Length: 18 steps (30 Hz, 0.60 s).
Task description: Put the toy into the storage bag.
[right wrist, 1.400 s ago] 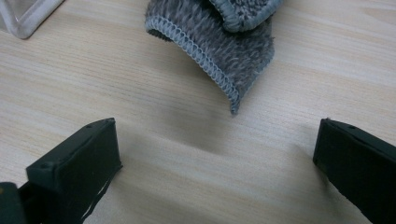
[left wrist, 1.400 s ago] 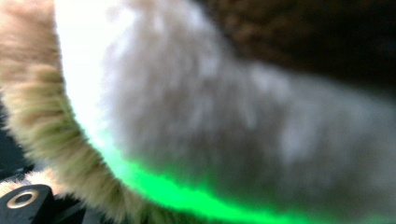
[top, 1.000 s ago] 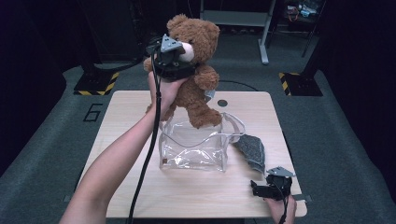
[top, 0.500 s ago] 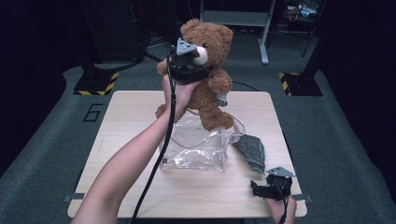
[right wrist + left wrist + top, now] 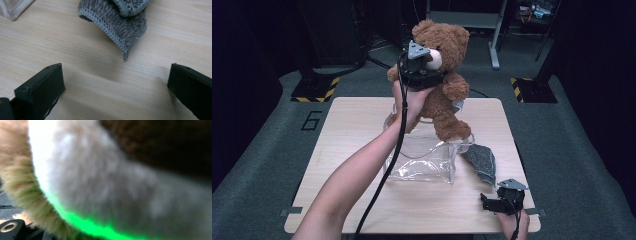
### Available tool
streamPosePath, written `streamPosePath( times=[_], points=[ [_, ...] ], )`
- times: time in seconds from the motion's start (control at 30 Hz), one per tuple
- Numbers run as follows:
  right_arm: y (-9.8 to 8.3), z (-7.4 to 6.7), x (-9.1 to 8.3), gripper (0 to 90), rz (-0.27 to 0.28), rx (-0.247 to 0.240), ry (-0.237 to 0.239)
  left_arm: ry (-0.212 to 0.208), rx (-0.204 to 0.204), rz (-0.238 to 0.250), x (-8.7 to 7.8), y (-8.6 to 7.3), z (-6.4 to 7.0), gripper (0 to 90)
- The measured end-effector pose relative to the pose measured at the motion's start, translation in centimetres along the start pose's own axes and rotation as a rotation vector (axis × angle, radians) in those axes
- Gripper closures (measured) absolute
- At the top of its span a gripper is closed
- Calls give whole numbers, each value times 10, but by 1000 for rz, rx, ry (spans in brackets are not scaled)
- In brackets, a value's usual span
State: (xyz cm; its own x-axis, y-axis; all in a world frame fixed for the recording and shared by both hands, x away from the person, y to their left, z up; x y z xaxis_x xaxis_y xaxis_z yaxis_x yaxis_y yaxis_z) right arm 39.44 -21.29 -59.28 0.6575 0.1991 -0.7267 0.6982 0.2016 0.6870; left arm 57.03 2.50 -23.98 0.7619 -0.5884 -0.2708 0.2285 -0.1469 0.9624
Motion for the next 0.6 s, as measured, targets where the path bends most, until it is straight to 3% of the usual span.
streamPosePath(
  times=[0.1, 0.13, 0.47, 0.6],
  points=[
    [0, 0, 0, 0, 0, 0, 0, 7, -3, -1, 0, -2, -2, 442],
    [0, 0, 0, 0, 0, -1, 0, 6, -22, 7, 2, -2, -2, 442],
    [-1, 0, -1, 1, -2, -10, 8, -12, -15, -1, 10, -4, 10, 436],
    [-1, 0, -1, 2, -1, -10, 5, 2, -15, -7, 10, -10, 4, 434]
  ],
)
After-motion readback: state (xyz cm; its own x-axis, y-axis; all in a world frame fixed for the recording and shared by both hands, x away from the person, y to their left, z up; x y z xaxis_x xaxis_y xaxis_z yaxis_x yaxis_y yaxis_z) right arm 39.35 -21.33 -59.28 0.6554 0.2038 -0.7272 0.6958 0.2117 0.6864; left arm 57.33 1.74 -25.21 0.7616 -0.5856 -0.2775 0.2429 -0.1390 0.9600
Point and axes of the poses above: each handheld gripper's, and its own axes: x roughly forward along the jaws, y roughly out of its top, z roughly to its right, the point moved 9 cm from there along x, roughly forward along the jaws, and after that the axes turned 2 degrees about -z, right-handed, at the moved point
